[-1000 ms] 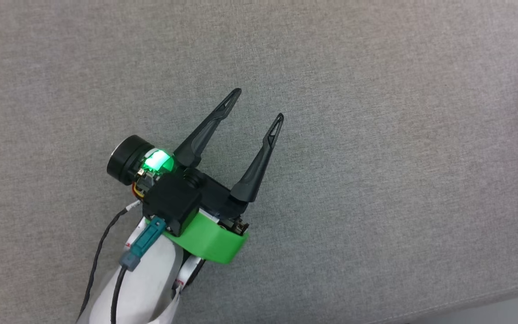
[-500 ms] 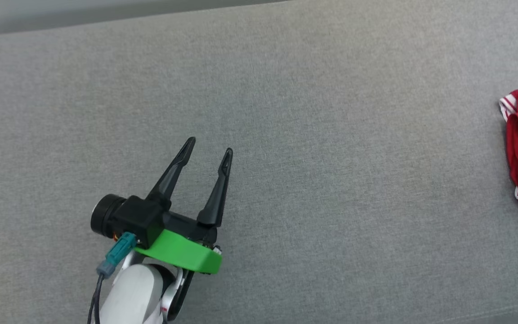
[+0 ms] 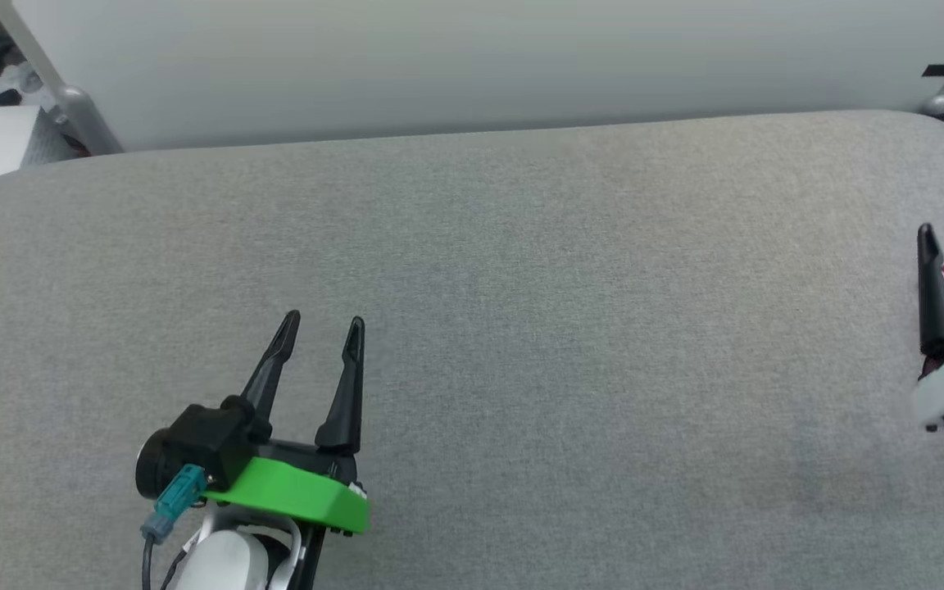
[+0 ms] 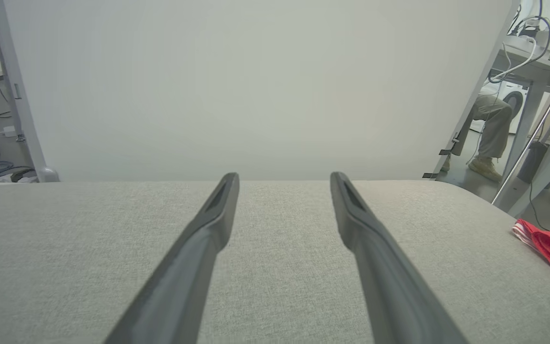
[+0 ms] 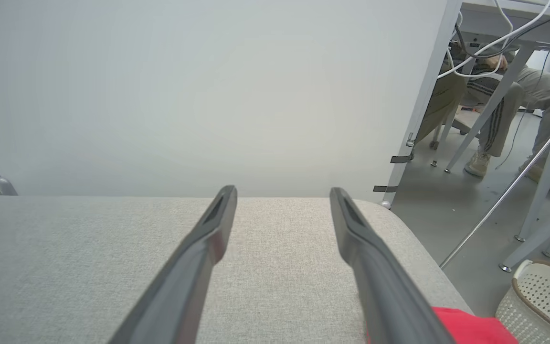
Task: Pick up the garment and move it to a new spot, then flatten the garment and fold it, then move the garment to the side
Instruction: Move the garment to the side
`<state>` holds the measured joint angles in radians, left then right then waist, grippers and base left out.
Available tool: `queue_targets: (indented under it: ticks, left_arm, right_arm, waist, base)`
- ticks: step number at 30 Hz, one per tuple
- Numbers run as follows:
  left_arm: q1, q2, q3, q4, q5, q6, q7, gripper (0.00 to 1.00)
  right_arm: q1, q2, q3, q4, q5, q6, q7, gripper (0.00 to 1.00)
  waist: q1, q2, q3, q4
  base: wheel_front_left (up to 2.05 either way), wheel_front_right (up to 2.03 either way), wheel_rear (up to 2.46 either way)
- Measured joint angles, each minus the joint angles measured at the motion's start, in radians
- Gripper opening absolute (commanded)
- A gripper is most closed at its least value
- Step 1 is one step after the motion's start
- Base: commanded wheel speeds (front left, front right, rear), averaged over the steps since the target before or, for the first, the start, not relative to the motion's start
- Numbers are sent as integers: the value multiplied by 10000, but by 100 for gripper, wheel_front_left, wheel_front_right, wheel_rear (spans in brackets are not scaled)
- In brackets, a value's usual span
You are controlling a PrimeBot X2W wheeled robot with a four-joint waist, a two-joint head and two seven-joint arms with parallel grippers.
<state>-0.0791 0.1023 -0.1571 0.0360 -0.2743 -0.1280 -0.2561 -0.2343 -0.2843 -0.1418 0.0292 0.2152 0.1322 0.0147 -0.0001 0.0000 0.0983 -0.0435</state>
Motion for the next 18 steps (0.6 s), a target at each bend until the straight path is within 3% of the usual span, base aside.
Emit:
queue_targets:
  ticks: [11, 18]
  left_arm:
    - [436, -272, 430, 341, 21, 0, 0, 100]
    - [635, -395, 575, 545, 81, 0, 0, 100]
  right_arm:
    - [1817, 1499, 585, -270, 378, -6, -1908, 100]
    - [2346, 1829, 1058, -119, 337, -6, -2429, 100]
  waist:
    - [0, 0, -599, 727]
    - [0, 0, -751, 916]
  base:
    - [0, 0, 0]
    - [0, 0, 0]
